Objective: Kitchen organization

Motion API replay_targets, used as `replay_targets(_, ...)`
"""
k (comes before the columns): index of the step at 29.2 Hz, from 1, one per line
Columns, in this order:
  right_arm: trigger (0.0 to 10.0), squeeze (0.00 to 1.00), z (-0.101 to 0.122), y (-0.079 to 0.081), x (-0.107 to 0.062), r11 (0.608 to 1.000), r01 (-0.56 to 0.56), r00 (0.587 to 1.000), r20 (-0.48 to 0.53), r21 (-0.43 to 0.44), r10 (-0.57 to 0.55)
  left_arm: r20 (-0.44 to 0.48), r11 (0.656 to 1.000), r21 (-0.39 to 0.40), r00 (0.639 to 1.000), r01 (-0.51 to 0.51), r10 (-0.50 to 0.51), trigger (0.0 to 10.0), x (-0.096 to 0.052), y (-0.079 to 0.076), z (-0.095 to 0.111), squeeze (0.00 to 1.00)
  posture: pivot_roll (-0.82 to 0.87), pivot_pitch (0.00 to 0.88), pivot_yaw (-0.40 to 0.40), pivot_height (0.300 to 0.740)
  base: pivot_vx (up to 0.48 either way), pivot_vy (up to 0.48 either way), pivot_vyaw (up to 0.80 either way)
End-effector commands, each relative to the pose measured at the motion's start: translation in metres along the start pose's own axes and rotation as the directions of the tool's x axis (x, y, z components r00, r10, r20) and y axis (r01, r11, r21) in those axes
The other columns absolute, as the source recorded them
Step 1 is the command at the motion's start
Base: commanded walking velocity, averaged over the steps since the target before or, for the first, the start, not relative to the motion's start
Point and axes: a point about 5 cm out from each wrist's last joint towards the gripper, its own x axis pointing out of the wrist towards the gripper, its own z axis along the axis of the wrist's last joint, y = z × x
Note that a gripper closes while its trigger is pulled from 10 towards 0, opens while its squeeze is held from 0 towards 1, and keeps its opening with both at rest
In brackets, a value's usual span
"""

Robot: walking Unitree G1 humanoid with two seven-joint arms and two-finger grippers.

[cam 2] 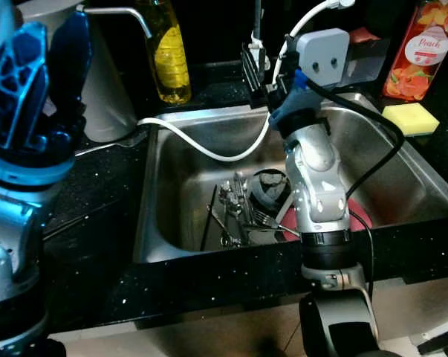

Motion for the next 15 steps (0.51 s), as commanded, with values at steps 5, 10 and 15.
replay_targets(5,10.0,0.00,-0.0034,0.0005,-0.0014,1.000,0.004,1.000,-0.011,0.002,-0.004,-0.026,1.000,0.007,1.000,-0.004,0.004,10.0,-0.0014,0.0009,-0.0015,0.00,-0.07,0.000,0.077,0.740,0.000,0.000,0.00)
replay_targets(10,10.0,0.00,-0.0034,0.0006,-0.0016,1.000,0.002,1.000,-0.011,0.001,-0.002,-0.028,1.000,0.007,1.000,-0.003,0.003,10.0,-0.0013,0.0012,-0.0021,0.00,-0.07,0.000,0.078,0.740,0.000,0.000,0.00)
replay_targets(15,10.0,0.00,-0.0034,0.0006,-0.0018,1.000,0.003,1.000,-0.012,0.000,-0.003,-0.029,1.000,0.007,1.000,-0.003,0.003,10.0,-0.0010,0.0018,-0.0025,0.00,-0.07,0.000,0.080,0.740,0.000,0.000,0.00)
